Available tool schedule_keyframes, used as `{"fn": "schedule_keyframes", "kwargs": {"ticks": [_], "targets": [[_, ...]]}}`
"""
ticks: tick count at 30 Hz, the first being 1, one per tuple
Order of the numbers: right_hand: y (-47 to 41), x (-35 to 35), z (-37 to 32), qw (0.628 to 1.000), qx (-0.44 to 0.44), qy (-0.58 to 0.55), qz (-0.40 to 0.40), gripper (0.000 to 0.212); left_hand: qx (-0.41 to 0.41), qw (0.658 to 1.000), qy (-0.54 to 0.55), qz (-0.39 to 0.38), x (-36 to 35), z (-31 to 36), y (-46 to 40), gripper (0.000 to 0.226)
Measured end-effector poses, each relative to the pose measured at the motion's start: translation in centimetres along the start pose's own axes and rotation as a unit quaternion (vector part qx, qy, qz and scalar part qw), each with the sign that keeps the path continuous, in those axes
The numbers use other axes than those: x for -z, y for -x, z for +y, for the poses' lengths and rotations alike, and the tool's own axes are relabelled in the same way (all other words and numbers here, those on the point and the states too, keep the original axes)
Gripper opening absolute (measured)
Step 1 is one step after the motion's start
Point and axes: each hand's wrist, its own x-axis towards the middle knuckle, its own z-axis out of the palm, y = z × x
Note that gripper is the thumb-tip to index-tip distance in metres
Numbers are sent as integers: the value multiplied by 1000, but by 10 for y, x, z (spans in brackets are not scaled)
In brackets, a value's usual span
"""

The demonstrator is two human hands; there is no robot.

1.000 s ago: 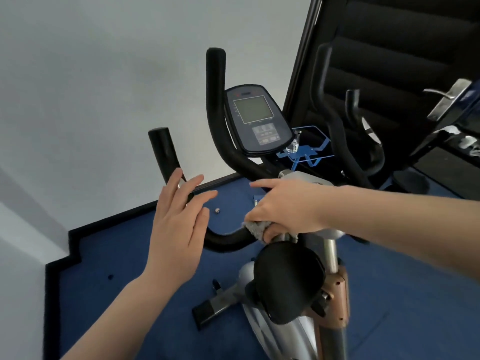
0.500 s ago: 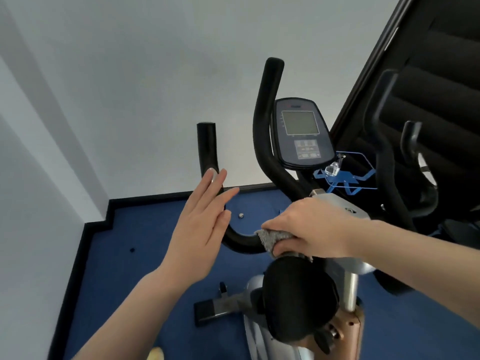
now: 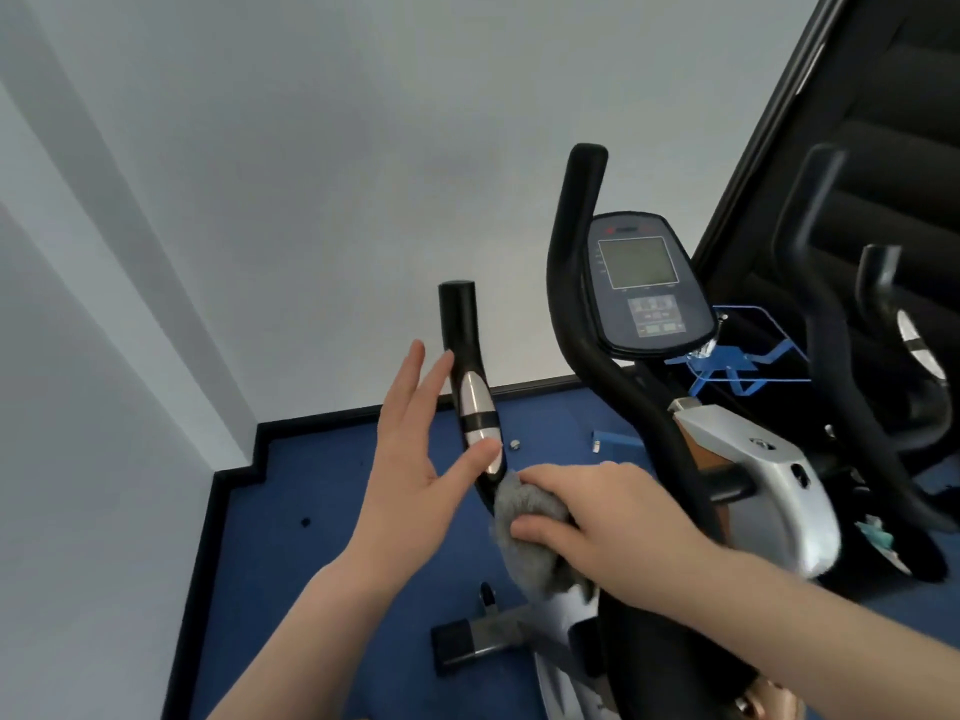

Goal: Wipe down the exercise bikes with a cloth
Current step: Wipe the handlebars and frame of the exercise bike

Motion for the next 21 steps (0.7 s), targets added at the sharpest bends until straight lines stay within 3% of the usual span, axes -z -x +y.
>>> {"fn": "schedule_keyframes", "kwargs": {"ticks": [5, 9, 15, 21], "targets": [[-20, -11, -30, 978, -139, -146, 54, 27, -44, 997, -46, -42, 11, -2, -22, 73], [-41, -5, -44, 950, -189, -221, 112, 26, -46, 997, -51, -37, 17, 3, -54, 74], [-101, 15, -57, 936, -185, -207, 215, 27, -58, 995, -37, -72, 28, 13, -91, 44], [-113, 12, -60, 902, -121, -284, 302, 16, -50, 994, 20, -99, 46, 5, -90, 38]]}}
